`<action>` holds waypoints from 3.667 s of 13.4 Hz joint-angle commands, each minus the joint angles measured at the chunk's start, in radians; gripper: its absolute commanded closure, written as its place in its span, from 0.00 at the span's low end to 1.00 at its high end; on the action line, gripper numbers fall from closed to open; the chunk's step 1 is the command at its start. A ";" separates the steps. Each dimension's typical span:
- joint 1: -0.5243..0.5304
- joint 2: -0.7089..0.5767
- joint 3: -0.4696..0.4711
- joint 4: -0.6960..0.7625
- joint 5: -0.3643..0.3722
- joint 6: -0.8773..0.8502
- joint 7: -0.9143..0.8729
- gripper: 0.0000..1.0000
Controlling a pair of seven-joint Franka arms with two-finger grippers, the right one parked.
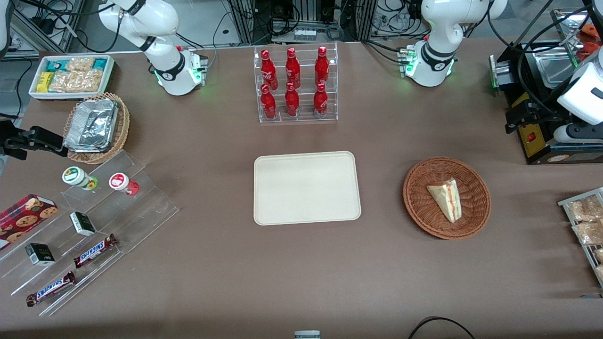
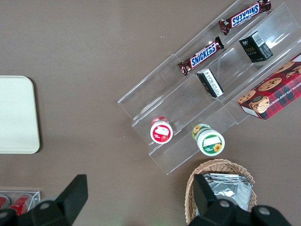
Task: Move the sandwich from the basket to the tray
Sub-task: 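Move the left gripper over the wicker basket above the sandwich, then lower the open left gripper and close it on the wrapped sandwich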
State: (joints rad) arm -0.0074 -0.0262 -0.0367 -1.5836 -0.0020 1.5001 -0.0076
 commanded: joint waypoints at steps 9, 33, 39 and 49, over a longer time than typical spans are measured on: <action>0.027 0.035 -0.003 -0.148 -0.001 0.150 -0.012 0.00; -0.049 0.219 -0.006 -0.664 0.050 0.901 -0.477 0.00; -0.049 0.267 -0.005 -0.658 0.050 0.905 -0.477 0.30; -0.055 0.258 0.001 -0.534 0.051 0.768 -0.474 1.00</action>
State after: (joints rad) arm -0.0590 0.2386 -0.0341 -2.1810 0.0286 2.3540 -0.4664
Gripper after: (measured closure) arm 0.987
